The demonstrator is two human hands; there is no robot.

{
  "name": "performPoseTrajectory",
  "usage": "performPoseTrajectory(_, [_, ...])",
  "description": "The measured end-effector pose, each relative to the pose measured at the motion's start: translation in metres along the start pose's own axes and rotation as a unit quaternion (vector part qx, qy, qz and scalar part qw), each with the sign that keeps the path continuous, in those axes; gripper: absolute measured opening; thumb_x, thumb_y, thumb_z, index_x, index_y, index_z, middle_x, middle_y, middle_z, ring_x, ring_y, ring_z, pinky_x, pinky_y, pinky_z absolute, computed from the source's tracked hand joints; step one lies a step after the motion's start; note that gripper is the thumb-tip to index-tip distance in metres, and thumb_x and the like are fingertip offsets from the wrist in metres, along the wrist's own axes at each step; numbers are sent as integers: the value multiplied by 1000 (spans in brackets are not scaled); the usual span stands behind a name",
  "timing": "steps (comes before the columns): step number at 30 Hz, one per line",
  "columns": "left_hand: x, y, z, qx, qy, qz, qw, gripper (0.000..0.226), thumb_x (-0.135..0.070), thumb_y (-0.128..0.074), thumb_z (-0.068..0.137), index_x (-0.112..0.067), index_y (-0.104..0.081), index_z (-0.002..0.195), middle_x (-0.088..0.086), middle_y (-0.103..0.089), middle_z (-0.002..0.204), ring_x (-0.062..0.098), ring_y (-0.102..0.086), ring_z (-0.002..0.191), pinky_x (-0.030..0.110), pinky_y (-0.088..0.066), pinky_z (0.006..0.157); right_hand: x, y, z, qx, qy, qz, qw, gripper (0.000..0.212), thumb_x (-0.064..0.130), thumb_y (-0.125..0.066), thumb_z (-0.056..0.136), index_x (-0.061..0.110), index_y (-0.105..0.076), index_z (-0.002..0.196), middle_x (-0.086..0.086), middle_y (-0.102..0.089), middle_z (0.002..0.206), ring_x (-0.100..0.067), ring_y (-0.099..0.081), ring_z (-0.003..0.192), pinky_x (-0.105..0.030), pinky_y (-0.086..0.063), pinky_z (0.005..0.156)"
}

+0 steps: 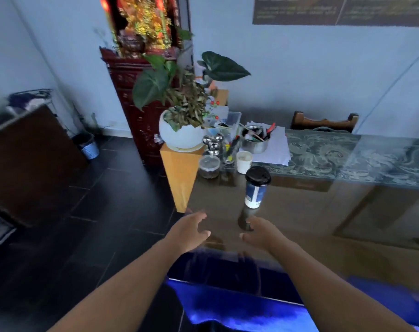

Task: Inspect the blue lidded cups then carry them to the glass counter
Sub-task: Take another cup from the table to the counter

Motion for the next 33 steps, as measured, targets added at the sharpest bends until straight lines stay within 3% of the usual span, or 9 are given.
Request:
performPoseTrajectory(7, [151, 72, -81, -84, 154, -49, 983, 63, -38, -63, 97, -25, -39, 154, 0, -52, 152, 21, -50, 138, 37, -41, 114, 180, -68, 19, 71, 156, -45, 984, 64, 38, -59, 98, 11, -38, 153, -8, -45, 155, -24, -49, 138, -34, -41, 108])
performPoseTrajectory(10, [229, 95, -119, -120, 219, -89, 964, 62, -41, -65, 96, -29, -40, 151, -2, -51, 152, 20, -49, 139, 41, -43, 114, 257, -109, 30, 99, 196, -51, 974, 62, 42, -61, 98, 14, -40, 150, -6, -50, 148, -22, -53, 131, -33, -44, 104])
performPoseTrajectory(13, [308, 113, -152, -143, 274, -125, 943, 59, -40, -63, 97, -26, -43, 150, -3, -52, 150, 19, -50, 138, 35, -43, 113, 342, -161, 45, 142, 237, -85, 957, 60, 42, -60, 97, 16, -42, 148, -5, -52, 145, -20, -55, 129, -30, -45, 98])
performPoseTrajectory(18, [443, 147, -215, -181, 357, -180, 898, 60, -42, -63, 96, -26, -42, 151, -3, -53, 150, 18, -52, 136, 34, -45, 111, 492, -248, 56, 200, 302, -146, 921, 61, 44, -59, 95, 20, -42, 149, 0, -53, 142, -16, -57, 123, -31, -48, 100])
performPoseTrajectory(22, [531, 174, -285, -212, 427, -191, 858, 59, -41, -64, 96, -23, -45, 149, 0, -56, 146, 19, -56, 131, 34, -47, 108, 608, -314, 47, 243, 364, -198, 877, 59, 42, -59, 97, 22, -41, 149, 0, -53, 142, -16, -57, 123, -28, -45, 96])
performPoseTrajectory(26, [598, 189, -354, -251, 497, -206, 804, 58, -42, -65, 93, -20, -50, 145, 4, -61, 139, 21, -59, 125, 34, -49, 105, 707, -376, 28, 286, 429, -233, 825, 58, 42, -60, 96, 22, -42, 148, -1, -50, 146, -17, -56, 126, -32, -48, 101])
performPoseTrajectory(33, [673, 192, -448, -327, 605, -245, 684, 58, -41, -68, 91, -17, -52, 141, 4, -63, 136, 23, -60, 125, 32, -48, 103, 850, -482, -20, 342, 556, -280, 704, 54, 41, -61, 96, 21, -46, 144, -1, -52, 146, -17, -57, 126, -33, -49, 101])
Point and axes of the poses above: each hand's wrist, its own z-axis towards the middle knuckle, its own y-axis out of the back of the hand, x = y × z, the point moved 8 cm from there along z, towards the middle knuckle
